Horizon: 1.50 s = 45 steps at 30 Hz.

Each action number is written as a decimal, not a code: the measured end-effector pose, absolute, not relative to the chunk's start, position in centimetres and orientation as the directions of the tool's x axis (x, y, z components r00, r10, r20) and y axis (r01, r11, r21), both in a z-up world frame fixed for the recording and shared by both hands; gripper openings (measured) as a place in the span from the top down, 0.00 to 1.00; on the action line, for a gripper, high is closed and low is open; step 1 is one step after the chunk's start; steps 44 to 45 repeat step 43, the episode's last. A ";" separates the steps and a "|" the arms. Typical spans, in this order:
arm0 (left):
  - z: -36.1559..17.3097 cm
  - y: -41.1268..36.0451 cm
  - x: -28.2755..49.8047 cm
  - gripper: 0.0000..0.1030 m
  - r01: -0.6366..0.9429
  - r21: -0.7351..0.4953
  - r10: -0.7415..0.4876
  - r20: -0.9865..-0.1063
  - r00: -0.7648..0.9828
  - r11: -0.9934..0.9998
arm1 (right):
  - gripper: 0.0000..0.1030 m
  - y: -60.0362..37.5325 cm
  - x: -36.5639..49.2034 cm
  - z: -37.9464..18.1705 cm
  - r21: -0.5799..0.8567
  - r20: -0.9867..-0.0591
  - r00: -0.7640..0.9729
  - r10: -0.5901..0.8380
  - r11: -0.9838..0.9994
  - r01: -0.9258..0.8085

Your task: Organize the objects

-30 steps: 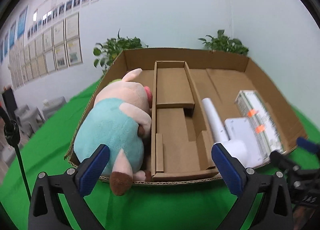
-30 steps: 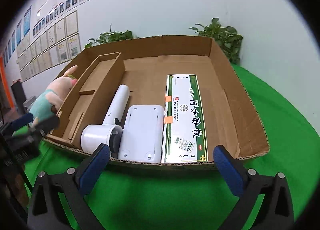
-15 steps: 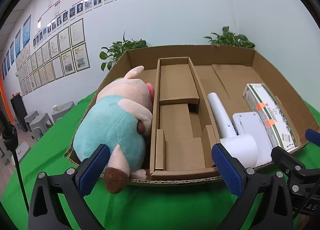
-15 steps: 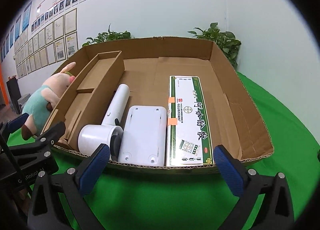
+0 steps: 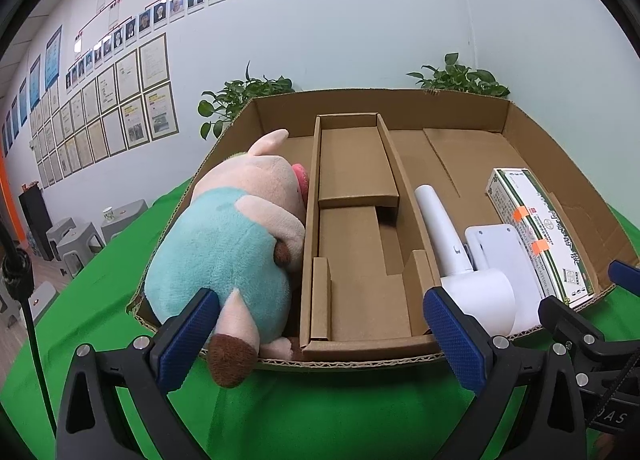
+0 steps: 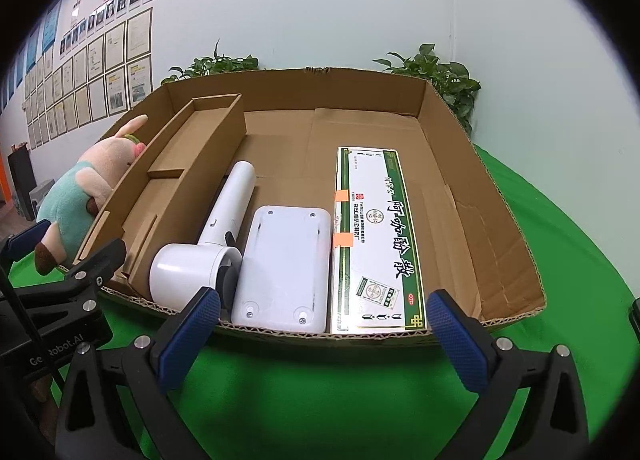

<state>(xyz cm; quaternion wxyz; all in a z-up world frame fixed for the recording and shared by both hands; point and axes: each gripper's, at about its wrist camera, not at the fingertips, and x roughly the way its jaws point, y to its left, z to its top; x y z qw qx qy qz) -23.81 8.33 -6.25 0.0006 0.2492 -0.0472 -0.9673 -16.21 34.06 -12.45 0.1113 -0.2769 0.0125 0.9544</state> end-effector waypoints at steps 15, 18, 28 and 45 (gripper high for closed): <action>-6.4 8.5 -23.9 0.00 -0.017 0.103 -0.035 -0.484 -0.874 -0.995 | 0.00 33.9 -16.0 -12.4 -0.040 -0.532 -0.821 0.207 -0.975 -0.220; -6.4 8.5 -23.9 0.00 -0.017 0.104 -0.036 -0.484 -0.874 -0.994 | 0.00 34.0 -16.0 -12.4 -0.040 -0.532 -0.821 0.207 -0.975 -0.219; -6.4 8.5 -23.9 0.00 -0.017 0.105 -0.036 -0.484 -0.874 -0.994 | 0.00 34.0 -16.0 -12.5 -0.040 -0.532 -0.821 0.207 -0.975 -0.219; -6.4 8.5 -23.8 0.00 -0.016 0.106 -0.037 -0.484 -0.874 -0.994 | 0.00 34.0 -16.0 -12.5 -0.040 -0.532 -0.821 0.207 -0.975 -0.219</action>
